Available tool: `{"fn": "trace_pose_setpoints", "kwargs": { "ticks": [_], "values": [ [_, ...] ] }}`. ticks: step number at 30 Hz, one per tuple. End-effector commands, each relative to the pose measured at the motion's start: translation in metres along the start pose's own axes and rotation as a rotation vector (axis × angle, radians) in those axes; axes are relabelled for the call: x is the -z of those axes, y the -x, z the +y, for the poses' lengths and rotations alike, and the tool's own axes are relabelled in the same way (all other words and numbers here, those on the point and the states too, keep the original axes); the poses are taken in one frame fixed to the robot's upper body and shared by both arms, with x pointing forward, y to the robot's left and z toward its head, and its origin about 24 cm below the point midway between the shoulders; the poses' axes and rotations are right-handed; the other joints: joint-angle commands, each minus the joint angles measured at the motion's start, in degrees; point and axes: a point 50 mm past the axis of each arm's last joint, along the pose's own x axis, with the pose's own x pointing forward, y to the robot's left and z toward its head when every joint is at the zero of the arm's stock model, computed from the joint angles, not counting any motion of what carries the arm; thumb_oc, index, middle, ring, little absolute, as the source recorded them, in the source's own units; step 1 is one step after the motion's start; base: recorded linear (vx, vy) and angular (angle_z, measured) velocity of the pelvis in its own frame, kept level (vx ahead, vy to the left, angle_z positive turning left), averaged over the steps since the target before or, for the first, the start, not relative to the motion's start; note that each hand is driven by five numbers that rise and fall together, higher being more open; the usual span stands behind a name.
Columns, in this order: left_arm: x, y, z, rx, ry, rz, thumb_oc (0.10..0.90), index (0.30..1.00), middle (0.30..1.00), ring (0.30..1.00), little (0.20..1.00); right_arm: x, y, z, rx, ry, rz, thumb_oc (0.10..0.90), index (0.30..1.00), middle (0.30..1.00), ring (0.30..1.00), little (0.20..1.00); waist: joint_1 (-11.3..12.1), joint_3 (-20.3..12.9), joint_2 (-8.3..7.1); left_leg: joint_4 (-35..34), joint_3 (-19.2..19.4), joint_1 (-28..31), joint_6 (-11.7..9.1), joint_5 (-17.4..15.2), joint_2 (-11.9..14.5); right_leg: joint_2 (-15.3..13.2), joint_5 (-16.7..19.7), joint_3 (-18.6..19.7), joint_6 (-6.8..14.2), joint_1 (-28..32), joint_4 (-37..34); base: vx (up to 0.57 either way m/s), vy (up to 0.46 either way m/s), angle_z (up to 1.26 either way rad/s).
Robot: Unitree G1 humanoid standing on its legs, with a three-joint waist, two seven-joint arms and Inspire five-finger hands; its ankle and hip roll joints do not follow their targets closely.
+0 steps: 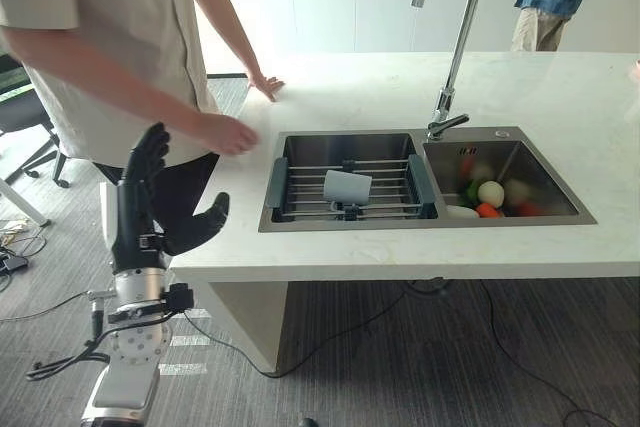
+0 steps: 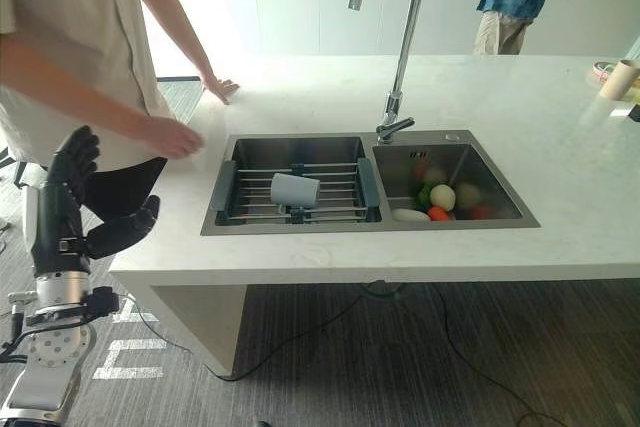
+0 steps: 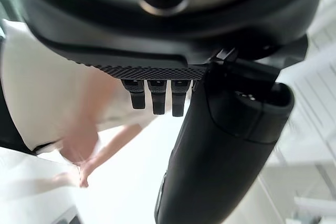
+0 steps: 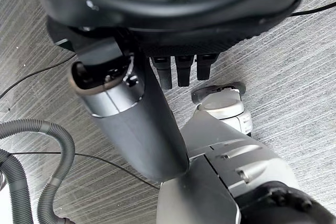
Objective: Place the dishes in the dishwasher.
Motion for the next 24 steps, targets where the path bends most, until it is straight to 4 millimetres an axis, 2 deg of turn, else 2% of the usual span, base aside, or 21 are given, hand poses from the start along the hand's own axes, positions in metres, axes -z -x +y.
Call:
{"fn": "trace_pose_setpoints", "kwargs": {
  "ticks": [1,3,6,8,11,18,19,24],
  "values": [
    [-0.061,-0.043,0.012,-0.05,0.006,-0.326,0.8,0.9,0.9,0.9,0.9,-0.019,-0.006,0.016,-0.062,0.038,-0.054,0.8,0.9,0.9,0.9,0.9,-1.36,0.87,0.76,7.65,-0.41,0.1,-1.57,-12.86,1.91,-1.67,-4.93,-2.77,4.22,3.94,-0.95,0.0,0.0,0.0],
    [-0.063,-0.048,0.011,-0.015,-0.004,-0.324,0.8,0.9,0.9,0.9,0.9,-0.019,-0.006,0.014,-0.059,0.036,-0.051,0.8,0.9,0.9,0.9,0.9,-1.69,0.75,0.87,7.65,-0.22,0.18,-1.52,-12.95,1.92,-1.58,-4.85,-2.42,4.34,3.79,-0.95,0.0,0.0,0.0],
    [-0.065,-0.054,0.001,0.138,-0.048,-0.31,0.8,0.9,0.9,0.9,0.9,-0.019,-0.005,0.011,-0.05,0.032,-0.044,0.8,0.9,0.9,0.9,0.9,-2.37,0.69,1.02,7.65,0.24,0.34,-1.36,-13.08,1.99,-1.4,-4.63,-1.7,4.52,3.53,-0.95,-0.01,-0.008,-0.07],
    [-0.063,-0.061,-0.012,0.311,-0.06,-0.236,0.8,0.9,0.9,0.9,0.9,-0.02,-0.005,0.009,-0.043,0.036,-0.043,0.8,0.9,0.9,0.9,0.9,-3.16,0.63,1.34,7.65,0.73,0.59,-1.23,-13.26,2.04,-1.19,-4.42,-0.98,4.75,3.31,-0.95,0.0,-0.007,-0.12],
    [-0.063,-0.073,-0.013,0.386,-0.046,-0.168,0.8,0.9,0.9,0.9,0.9,-0.022,-0.004,0.005,-0.035,0.038,-0.038,0.8,0.9,0.9,0.9,0.9,-4.15,0.48,1.87,7.65,1.49,0.7,-1.25,-13.23,2.27,-0.97,-4.16,-0.09,4.99,2.86,-0.95,0.02,-0.008,-0.12],
    [-0.052,-0.099,0.003,0.44,-0.232,-0.057,0.8,0.9,0.9,0.9,0.9,-0.021,-0.001,-0.004,-0.02,0.05,-0.019,0.8,0.9,0.9,0.9,0.9,-6.35,0.18,2.48,7.65,3.09,0.7,-1.54,-13.19,2.71,-0.73,-3.59,1.4,5.64,1.91,-0.95,0.04,-0.019,-0.17],
    [-0.048,-0.111,0.014,0.44,-0.282,-0.008,0.8,0.9,0.9,0.9,0.9,-0.019,0.001,-0.008,-0.011,0.051,-0.01,0.8,0.9,0.9,0.9,0.9,-7.25,0.22,2.64,7.65,3.88,0.73,-1.6,-13.24,2.88,-0.82,-3.25,1.93,5.98,1.41,-0.95,0.08,-0.036,-0.14],
    [-0.048,-0.125,0.031,0.423,-0.363,0.017,0.8,0.9,0.9,0.9,0.9,-0.012,0.003,-0.013,0.001,0.051,0.006,0.8,0.9,0.9,0.9,0.9,-8.69,0.77,2.9,7.65,5.04,0.81,-1.65,-13.37,3.14,-0.92,-2.81,2.94,6.43,0.63,-0.95,0.05,-0.025,-0.15]
  ]
}}
